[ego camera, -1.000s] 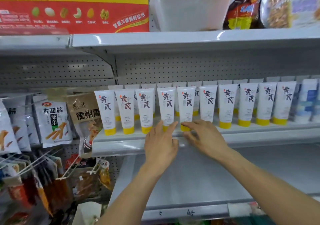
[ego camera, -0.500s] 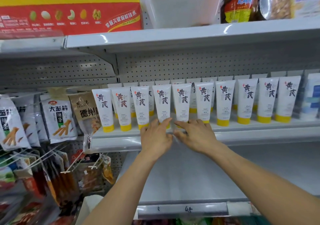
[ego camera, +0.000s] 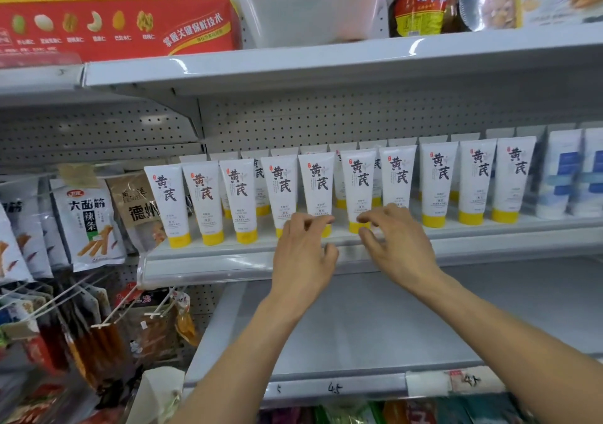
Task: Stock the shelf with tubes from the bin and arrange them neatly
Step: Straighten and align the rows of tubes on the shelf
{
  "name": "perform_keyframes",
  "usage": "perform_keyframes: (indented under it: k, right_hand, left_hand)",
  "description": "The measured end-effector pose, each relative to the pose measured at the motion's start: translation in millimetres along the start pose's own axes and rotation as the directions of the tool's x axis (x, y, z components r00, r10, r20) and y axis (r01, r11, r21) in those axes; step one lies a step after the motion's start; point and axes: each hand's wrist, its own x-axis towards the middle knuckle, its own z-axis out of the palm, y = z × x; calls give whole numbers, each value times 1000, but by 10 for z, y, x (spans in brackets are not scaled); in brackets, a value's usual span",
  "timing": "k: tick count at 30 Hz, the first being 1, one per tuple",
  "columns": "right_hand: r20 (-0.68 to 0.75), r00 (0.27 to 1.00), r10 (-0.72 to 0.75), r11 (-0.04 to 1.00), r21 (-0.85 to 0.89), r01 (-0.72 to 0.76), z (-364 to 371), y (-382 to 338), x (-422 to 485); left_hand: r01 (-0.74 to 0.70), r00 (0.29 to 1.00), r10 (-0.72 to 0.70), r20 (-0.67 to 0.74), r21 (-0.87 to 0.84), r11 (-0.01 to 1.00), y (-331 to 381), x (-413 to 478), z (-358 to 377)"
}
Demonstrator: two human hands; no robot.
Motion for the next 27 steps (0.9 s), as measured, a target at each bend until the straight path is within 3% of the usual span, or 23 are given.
perform_keyframes:
  k: [4, 10, 14, 27]
  right_hand:
    - [-50, 995, 90, 993, -70, -93, -100, 286, -19]
    - [143, 980, 140, 977, -180, -113, -114, 486, 15]
    - [190, 974, 124, 967, -243, -76, -94, 490, 56]
    - [227, 972, 65, 986, -163, -28, -138, 582, 31]
  left_hand:
    - [-27, 990, 32, 134, -37, 999, 242, 64, 281]
    - [22, 976, -58, 208, 173, 985, 390, 247, 478]
    - [29, 955, -101, 277, 252, 967, 408, 324, 530]
    - [24, 962, -90, 258, 250, 968, 456, 312, 561]
